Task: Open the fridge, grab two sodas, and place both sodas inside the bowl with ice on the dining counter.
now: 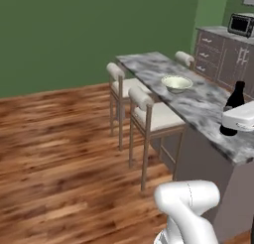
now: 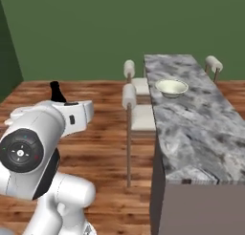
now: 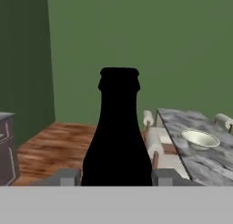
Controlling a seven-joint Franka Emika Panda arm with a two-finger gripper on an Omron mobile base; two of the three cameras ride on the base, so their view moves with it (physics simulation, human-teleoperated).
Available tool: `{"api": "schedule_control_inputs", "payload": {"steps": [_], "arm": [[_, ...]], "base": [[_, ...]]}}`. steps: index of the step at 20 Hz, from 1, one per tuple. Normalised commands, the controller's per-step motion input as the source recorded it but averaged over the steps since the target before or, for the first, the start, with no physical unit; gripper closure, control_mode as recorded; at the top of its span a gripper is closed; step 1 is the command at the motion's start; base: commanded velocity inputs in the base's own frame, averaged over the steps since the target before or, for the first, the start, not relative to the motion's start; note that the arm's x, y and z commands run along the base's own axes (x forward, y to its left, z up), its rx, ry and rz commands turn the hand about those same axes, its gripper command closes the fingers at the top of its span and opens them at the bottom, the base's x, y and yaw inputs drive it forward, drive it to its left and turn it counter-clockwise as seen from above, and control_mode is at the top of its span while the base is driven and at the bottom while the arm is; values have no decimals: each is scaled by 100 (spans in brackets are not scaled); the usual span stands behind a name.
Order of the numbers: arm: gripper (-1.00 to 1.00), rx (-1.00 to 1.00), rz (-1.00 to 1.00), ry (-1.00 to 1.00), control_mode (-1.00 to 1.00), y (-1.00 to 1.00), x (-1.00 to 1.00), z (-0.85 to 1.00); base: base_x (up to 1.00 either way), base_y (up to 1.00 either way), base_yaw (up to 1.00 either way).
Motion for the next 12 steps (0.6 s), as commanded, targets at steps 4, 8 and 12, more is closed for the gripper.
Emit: {"api": "schedule_control_inputs", "payload": {"steps": [4,8,12], "arm": [[100,0,0,0,100,0,0,0],[100,0,0,0,100,0,0,0],[100,0,0,0,100,0,0,0]], "base": [[64,84,-44],[67,71,-42],[54,51,-48]]}}
